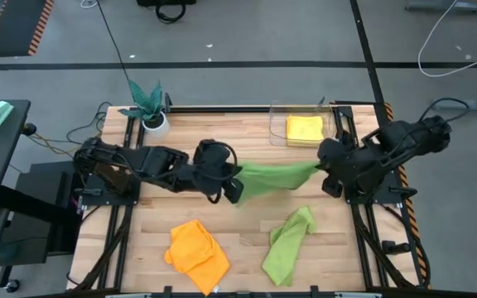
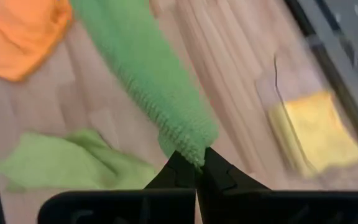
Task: Fold microfiber towels
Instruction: Fold the green towel
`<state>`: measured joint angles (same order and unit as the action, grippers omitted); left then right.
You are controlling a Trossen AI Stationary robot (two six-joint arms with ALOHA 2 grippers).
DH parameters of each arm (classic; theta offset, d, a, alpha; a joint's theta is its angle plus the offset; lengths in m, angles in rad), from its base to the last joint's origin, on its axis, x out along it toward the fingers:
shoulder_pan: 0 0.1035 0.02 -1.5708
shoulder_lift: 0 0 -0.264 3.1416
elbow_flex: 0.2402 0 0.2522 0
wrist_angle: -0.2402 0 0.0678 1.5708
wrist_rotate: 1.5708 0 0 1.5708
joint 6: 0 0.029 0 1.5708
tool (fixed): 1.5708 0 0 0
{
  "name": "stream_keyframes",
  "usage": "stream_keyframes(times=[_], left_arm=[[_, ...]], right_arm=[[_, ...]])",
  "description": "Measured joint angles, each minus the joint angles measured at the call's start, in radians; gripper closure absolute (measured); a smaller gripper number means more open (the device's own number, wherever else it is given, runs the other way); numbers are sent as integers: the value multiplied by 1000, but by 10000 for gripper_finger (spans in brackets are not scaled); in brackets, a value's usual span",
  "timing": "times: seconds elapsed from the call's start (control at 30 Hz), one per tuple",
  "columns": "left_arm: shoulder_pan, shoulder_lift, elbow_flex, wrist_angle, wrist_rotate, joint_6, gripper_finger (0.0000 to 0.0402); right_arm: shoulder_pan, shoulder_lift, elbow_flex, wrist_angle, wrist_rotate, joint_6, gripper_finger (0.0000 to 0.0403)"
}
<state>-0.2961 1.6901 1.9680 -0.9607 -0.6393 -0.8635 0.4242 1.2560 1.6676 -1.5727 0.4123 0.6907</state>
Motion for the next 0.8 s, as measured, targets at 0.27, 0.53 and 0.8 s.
stream_keyframes(times=[0.27, 0.53, 0.8], left_arm=[[42, -2, 122, -48, -55, 70, 395], [120, -2, 149, -226, -58, -11, 395], [236, -1, 150, -239, -16, 56, 395]], right_arm=[[-94, 15, 158, 1, 33, -139, 402], [-256, -2, 164, 11, 26, -249, 403], [-482, 59, 164, 9, -18, -424, 403]])
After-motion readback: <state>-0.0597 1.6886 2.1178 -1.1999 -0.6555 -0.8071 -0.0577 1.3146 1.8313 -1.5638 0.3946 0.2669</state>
